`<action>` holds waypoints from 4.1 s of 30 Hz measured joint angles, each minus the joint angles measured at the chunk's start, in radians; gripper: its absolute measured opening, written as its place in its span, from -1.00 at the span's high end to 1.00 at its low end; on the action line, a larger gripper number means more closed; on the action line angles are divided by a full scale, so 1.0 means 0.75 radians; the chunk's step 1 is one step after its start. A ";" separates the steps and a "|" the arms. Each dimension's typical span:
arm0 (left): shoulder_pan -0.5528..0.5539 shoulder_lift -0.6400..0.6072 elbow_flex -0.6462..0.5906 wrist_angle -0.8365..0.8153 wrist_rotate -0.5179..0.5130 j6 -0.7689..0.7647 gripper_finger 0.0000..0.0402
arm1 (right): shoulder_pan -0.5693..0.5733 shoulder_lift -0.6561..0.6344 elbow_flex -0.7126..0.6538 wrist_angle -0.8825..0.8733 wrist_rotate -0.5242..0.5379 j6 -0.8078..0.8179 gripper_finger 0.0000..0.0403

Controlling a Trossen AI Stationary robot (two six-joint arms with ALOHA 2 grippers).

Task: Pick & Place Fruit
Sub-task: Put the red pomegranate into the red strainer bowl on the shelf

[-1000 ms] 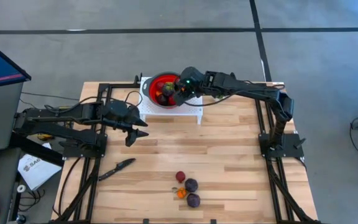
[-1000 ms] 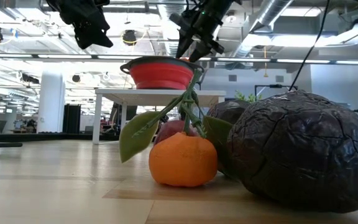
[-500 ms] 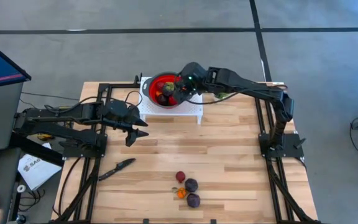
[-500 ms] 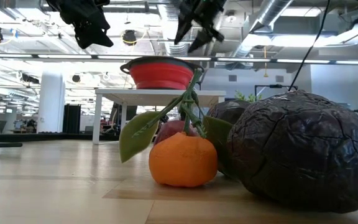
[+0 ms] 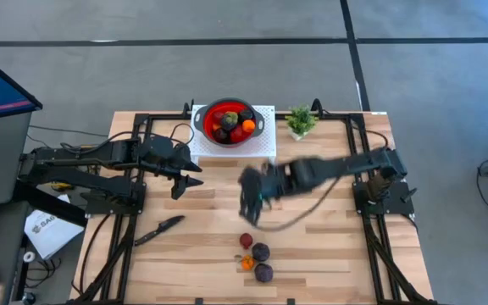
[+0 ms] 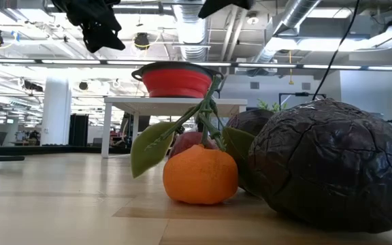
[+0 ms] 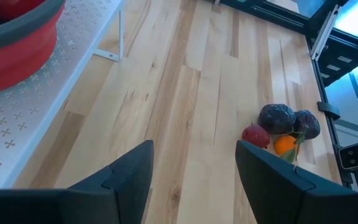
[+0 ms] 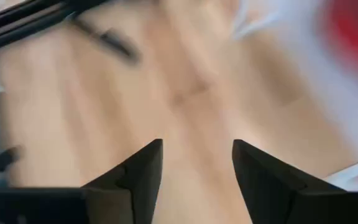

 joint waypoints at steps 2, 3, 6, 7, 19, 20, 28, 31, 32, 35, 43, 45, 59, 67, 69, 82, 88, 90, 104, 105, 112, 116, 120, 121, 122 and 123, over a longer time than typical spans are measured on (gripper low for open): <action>0.000 0.000 0.000 0.003 0.000 0.001 -0.11 | 0.074 0.000 -0.077 0.053 -0.062 0.207 0.12; 0.000 0.000 0.000 0.006 0.000 0.001 -0.11 | 0.105 0.000 -0.121 0.085 -0.093 0.319 0.13; 0.000 0.000 0.000 0.009 0.000 0.002 -0.11 | 0.170 0.000 -0.254 0.236 -0.177 0.570 0.11; 0.000 0.000 0.000 0.010 0.001 0.003 -0.11 | 0.183 0.000 -0.301 0.291 -0.195 0.646 0.07; -0.001 0.000 0.000 0.011 0.209 0.009 -0.11 | 0.088 0.049 -0.638 0.672 -0.337 1.108 -0.50; -0.001 0.000 0.000 0.009 0.233 0.002 -0.11 | 0.080 0.071 -0.639 0.662 -0.355 1.109 -0.50; -0.026 -0.001 0.001 -0.014 0.361 -0.012 -0.11 | 0.061 0.307 -0.495 0.613 -0.501 1.102 -0.50; -0.053 -0.005 0.001 -0.026 0.363 -0.012 -0.11 | 0.073 0.388 -0.408 0.503 -0.501 1.096 -0.50; -0.063 -0.004 0.002 -0.024 0.363 -0.012 -0.11 | 0.078 0.412 -0.374 0.493 -0.501 1.085 -0.50; -0.079 -0.005 0.002 -0.030 0.363 -0.005 -0.11 | 0.096 0.470 -0.289 0.435 -0.505 1.067 -0.51; -0.084 -0.004 0.002 -0.035 0.362 -0.003 -0.11 | 0.123 0.586 -0.149 0.335 -0.530 1.035 -0.30; -0.084 -0.004 0.002 -0.035 0.361 -0.003 -0.11 | 0.128 0.588 -0.148 0.350 -0.519 1.030 -0.19; -0.121 -0.046 0.000 0.267 0.391 0.080 -0.11 | -0.027 0.270 -0.148 0.629 -0.498 0.524 0.08; -0.223 -0.175 0.002 0.525 0.394 0.671 -0.11 | -0.183 0.098 -0.147 0.940 -0.632 0.400 0.10; -0.244 -0.198 0.002 0.548 0.383 0.796 -0.14 | -0.208 0.100 -0.147 1.062 -0.650 0.418 0.10; -0.371 -0.219 0.002 0.547 -0.410 1.358 -0.66 | -0.322 0.106 -0.148 1.400 -0.574 0.570 0.08; -0.380 -0.144 0.004 0.579 -0.721 1.360 -0.74 | -0.357 0.109 -0.151 1.412 -0.518 0.589 0.06; -0.379 -0.129 0.003 0.610 -0.833 1.351 -0.72 | -0.371 0.111 -0.151 1.417 -0.513 0.589 0.05; -0.374 -0.116 0.000 0.659 -1.022 1.086 -0.44 | -0.375 0.106 -0.147 1.490 -0.499 0.574 0.05; -0.374 -0.117 0.000 0.663 -1.021 1.069 -0.42 | -0.374 0.106 -0.148 1.490 -0.497 0.574 0.05; -0.374 -0.118 0.000 0.716 -1.010 0.952 -0.30 | -0.373 0.106 -0.148 1.483 -0.468 0.574 0.05; -0.374 -0.118 0.000 0.729 -1.007 0.935 -0.26 | -0.359 0.106 -0.148 1.444 -0.385 0.552 0.05; -0.374 -0.118 0.000 0.733 -1.007 0.934 -0.27 | -0.350 0.106 -0.148 1.452 -0.354 0.539 0.05; -0.374 -0.118 0.000 0.733 -1.008 0.927 -0.27 | -0.350 0.106 -0.148 1.454 -0.351 0.537 0.05; -0.374 -0.118 0.000 0.733 -1.007 0.912 -0.26 | -0.350 0.106 -0.148 1.455 -0.351 0.529 0.05; -0.374 -0.118 0.000 0.734 -1.007 0.895 -0.25 | -0.349 0.106 -0.148 1.456 -0.351 0.519 0.05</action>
